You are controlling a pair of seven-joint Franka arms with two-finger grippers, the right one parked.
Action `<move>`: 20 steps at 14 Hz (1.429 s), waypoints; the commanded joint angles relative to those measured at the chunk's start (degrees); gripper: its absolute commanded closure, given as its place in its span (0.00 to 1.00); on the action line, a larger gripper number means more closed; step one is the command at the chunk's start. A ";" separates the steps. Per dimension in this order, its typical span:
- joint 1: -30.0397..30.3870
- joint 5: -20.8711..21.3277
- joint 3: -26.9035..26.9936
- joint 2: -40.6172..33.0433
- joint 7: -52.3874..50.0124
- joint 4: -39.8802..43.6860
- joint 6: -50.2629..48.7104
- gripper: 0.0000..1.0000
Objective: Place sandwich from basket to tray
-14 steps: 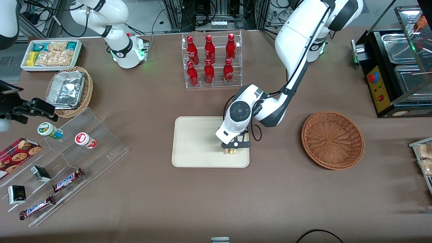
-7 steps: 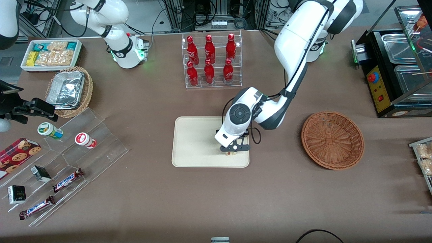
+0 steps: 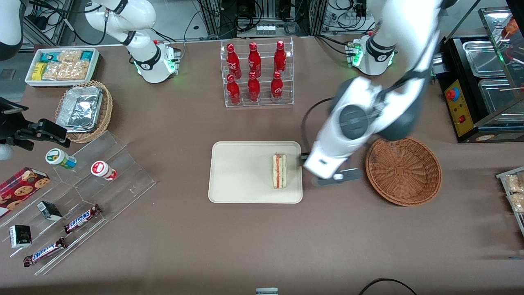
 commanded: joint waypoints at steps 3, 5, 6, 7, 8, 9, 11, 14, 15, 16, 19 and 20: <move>11.02 -0.04 -0.44 -12.86 10.57 -9.40 -2.51 0.00; 14.71 -0.04 -0.44 -14.64 13.48 -9.24 -6.71 0.00; 16.65 -0.04 -0.44 -15.60 14.97 -9.24 -7.78 0.00; 17.97 0.04 -0.44 -16.74 17.07 -9.33 -7.97 0.00; 18.77 0.39 -0.35 -17.71 18.57 -9.33 -8.14 0.00; 19.65 2.05 -0.35 -18.76 19.02 -9.24 -9.10 0.00; 20.44 3.73 -0.35 -20.44 19.38 -8.19 -11.73 0.00; 21.32 3.82 -0.35 -22.63 23.59 -6.17 -13.86 0.00; 21.24 3.82 -0.35 -22.90 24.99 -5.55 -13.86 0.00; 21.06 3.82 -0.35 -22.73 26.48 -5.03 -13.86 0.00; 20.10 3.39 0.18 -22.55 27.02 -6.25 -15.17 0.00; 20.09 3.12 0.18 -22.64 28.59 -6.16 -15.35 0.00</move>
